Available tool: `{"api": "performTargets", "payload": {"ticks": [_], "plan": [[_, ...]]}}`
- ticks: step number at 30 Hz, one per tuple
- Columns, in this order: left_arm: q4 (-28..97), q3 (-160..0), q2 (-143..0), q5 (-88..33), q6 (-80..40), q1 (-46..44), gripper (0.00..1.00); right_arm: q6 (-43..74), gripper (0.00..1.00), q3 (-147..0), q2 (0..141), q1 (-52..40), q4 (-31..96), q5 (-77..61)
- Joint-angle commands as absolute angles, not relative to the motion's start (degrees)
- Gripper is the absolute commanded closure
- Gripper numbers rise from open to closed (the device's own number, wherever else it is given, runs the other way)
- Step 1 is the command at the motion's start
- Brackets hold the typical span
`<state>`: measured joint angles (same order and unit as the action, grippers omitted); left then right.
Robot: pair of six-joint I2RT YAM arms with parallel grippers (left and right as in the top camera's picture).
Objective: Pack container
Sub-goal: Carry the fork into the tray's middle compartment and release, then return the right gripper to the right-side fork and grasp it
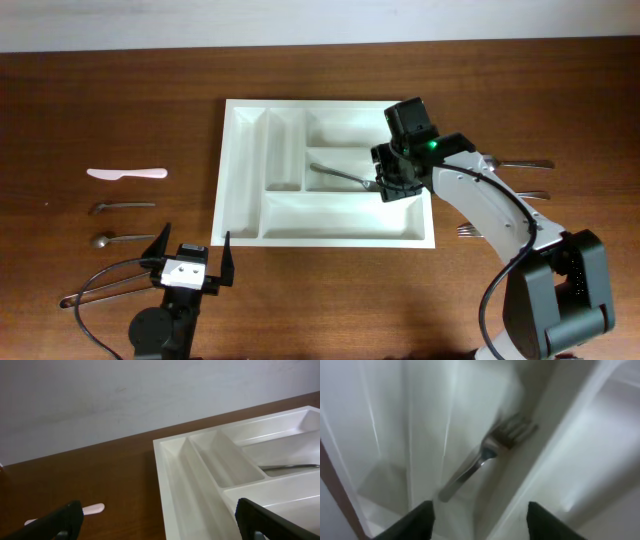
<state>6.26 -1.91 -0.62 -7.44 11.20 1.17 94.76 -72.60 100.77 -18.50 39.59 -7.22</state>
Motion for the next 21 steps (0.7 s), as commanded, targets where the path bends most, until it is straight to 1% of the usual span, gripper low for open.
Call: {"api": "performTargets", "payload": {"ticks": [1, 3, 4, 6, 10, 13, 15, 17, 19, 21], "plan": [[6.2, -1.6, -0.3, -7.2, 12.1, 1.5, 0.01, 75.9, 0.01, -79.6, 100.9, -13.8, 43.0, -5.9], [6.2, -1.6, -0.3, -7.2, 12.1, 1.5, 0.01, 72.0, 0.01, -84.5, 100.5, -10.1, 52.1, -2.4], [6.2, -1.6, -0.3, -7.2, 12.1, 1.5, 0.01, 69.9, 0.01, -88.6, 100.4, -6.6, 60.7, 1.6], [6.2, -1.6, -0.3, -7.2, 12.1, 1.5, 0.01, 67.6, 0.01, -93.5, 100.4, -0.6, 71.4, 6.4], [6.2, -1.6, -0.3, -7.2, 12.1, 1.5, 0.01, 67.3, 0.01, -94.8, 100.4, 11.1, 83.1, 7.6], [6.2, -1.6, -0.3, -7.2, 12.1, 1.5, 0.01, 70.7, 0.01, -89.9, 100.4, 19.2, 87.6, 7.0], [6.2, -1.6, -0.3, -7.2, 12.1, 1.5, 0.01, 71.2, 0.01, -83.7, 99.7, 24.2, 86.3, 6.3], [6.2, -1.6, -0.3, -7.2, 12.1, 1.5, 0.01, 66.5, 0.01, -78.1, 98.0, 26.4, 80.7, 6.3], [6.2, -1.6, -0.3, -7.2, 12.1, 1.5, 0.01, 61.6, 0.01, -72.0, 95.0, 27.1, 73.9, 6.6], [6.2, -1.6, -0.3, -7.2, 12.1, 1.5, 0.01, 59.7, 0.01, -67.4, 92.7, 27.1, 69.3, 6.8]]}}
